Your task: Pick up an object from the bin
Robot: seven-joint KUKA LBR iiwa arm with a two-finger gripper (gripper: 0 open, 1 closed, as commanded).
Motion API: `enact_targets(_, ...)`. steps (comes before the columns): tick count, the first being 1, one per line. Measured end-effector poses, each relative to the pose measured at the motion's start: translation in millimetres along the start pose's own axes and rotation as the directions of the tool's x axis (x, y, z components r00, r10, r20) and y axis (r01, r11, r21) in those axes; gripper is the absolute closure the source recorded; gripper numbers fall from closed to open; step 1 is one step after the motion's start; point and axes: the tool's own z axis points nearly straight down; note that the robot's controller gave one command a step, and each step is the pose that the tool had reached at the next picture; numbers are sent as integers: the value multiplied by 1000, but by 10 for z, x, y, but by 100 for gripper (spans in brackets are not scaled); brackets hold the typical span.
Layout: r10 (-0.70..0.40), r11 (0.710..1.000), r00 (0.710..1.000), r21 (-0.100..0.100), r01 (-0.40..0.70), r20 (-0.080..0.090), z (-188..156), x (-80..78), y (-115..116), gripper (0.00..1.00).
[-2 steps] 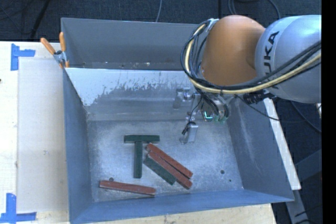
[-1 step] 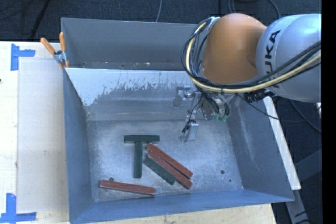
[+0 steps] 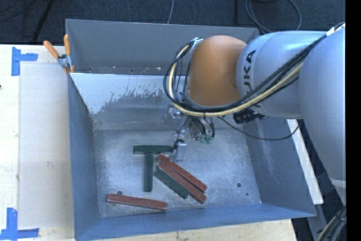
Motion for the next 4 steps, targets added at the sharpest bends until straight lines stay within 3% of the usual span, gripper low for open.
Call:
enact_targets(1, 71, 997, 997, 2, -71, -7, -75, 112, 277, 0)
enact_targets(2, 77, 997, 997, 1, -77, -2, -157, 23, 331, 0)
enact_targets(3, 218, 976, 976, 3, -218, -9, 642, 8, 372, 0)
enact_targets(4, 411, 912, 912, -1, -411, 3, 562, 53, 442, 100)
